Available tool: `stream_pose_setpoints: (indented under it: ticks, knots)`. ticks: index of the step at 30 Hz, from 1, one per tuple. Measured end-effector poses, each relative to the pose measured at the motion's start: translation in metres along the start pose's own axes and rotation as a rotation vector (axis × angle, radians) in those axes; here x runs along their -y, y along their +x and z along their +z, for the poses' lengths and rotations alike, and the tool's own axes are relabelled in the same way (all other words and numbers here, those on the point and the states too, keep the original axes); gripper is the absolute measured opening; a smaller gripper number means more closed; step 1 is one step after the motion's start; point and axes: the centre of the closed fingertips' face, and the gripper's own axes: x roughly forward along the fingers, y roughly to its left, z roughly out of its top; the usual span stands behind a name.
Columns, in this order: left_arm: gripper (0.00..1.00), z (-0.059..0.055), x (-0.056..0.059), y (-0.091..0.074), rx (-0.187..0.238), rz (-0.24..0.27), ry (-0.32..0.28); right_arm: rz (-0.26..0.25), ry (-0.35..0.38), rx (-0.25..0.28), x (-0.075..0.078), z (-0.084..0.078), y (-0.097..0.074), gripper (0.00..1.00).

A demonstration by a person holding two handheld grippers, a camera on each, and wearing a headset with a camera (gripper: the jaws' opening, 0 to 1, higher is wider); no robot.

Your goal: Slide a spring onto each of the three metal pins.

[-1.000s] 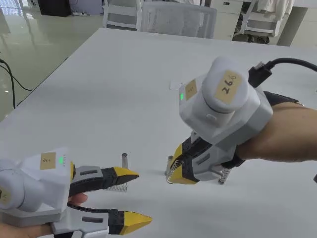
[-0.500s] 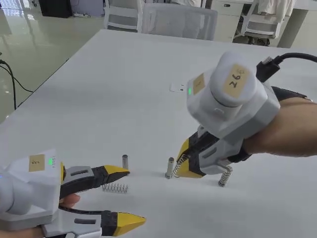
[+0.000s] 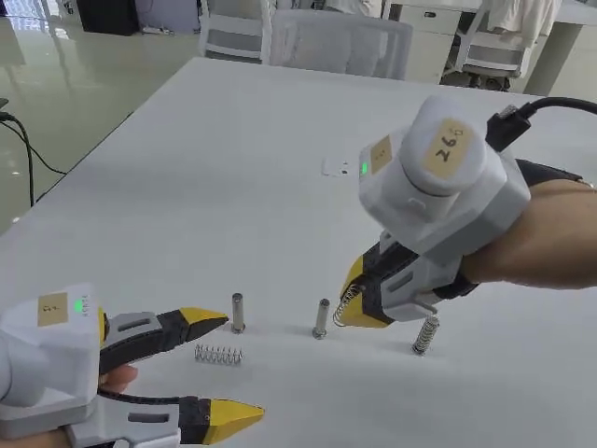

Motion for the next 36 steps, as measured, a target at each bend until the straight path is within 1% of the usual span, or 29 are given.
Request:
stream_pose_setpoints:
  ticks: [4,11,14,17,26,29,33,36]
  knots:
    - [0.62,-0.002,-0.004,-0.002,-0.002,0.019,-0.004,-0.010,0.003,-0.004,0.006,-0.001,0.000,0.08]
    - [0.62,-0.003,-0.007,-0.004,0.004,0.031,-0.010,-0.023,0.003,-0.017,0.017,-0.003,0.001,0.08]
    - [0.64,-0.004,-0.009,-0.005,0.004,0.040,-0.013,-0.025,0.008,-0.012,0.021,-0.003,0.002,0.08]
    - [0.66,-0.005,-0.010,-0.006,0.003,0.046,-0.016,-0.034,0.000,-0.022,0.024,-0.004,0.004,0.08]
    - [0.74,-0.007,-0.015,-0.007,0.000,0.069,-0.029,-0.032,-0.016,-0.031,0.032,-0.004,0.013,0.08]
    - [0.77,-0.007,-0.016,-0.006,-0.002,0.073,-0.032,-0.029,-0.020,-0.033,0.038,-0.005,0.018,0.08]
    - [0.82,-0.008,-0.016,-0.006,-0.003,0.080,-0.039,-0.027,-0.030,-0.042,0.040,-0.006,0.024,0.08]
    - [0.83,-0.008,-0.017,-0.006,-0.002,0.084,-0.041,-0.021,-0.032,-0.044,0.040,-0.006,0.027,0.08]
